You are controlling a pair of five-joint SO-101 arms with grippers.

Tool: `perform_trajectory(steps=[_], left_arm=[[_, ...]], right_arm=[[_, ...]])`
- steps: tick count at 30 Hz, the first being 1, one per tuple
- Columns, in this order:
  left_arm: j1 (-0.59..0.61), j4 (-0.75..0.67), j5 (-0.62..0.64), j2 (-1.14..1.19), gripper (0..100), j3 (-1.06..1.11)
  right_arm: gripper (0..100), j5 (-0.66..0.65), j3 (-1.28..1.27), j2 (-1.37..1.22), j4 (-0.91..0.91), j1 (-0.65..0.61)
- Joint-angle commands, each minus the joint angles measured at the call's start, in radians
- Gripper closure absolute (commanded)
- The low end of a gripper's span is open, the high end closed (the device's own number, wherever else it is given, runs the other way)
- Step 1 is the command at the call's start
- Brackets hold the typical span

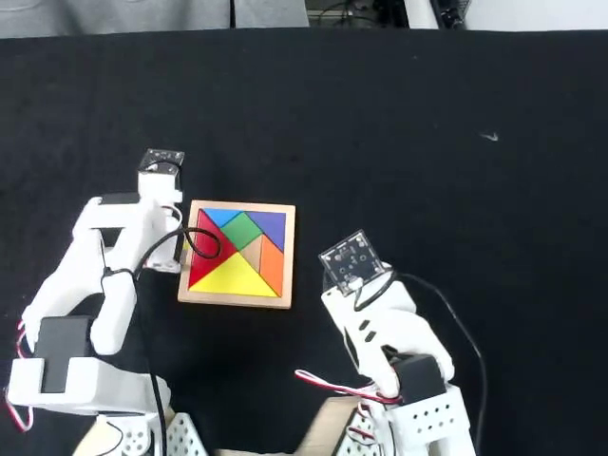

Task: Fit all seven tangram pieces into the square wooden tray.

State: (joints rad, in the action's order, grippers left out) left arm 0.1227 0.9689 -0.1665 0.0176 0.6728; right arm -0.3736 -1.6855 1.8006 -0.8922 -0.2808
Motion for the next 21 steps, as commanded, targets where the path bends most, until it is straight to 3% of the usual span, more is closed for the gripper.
perform_trajectory(steps=[1,16,19,21], left_arm=[[-0.048,0.071,0.025,-0.005,92,-0.027],[-0.225,0.192,0.026,-0.005,92,-0.102],[-0.188,0.218,0.018,-0.006,92,-0.136],[-0.093,0.305,0.018,-0.008,92,-0.245]], right_arm=[[98.6,-0.012,0.001,0.088,-0.002,0.015],[98.6,-0.012,0.001,0.088,-0.002,0.015],[98.6,-0.012,0.001,0.088,-0.002,0.017],[98.6,-0.012,0.001,0.090,0.000,0.020]])
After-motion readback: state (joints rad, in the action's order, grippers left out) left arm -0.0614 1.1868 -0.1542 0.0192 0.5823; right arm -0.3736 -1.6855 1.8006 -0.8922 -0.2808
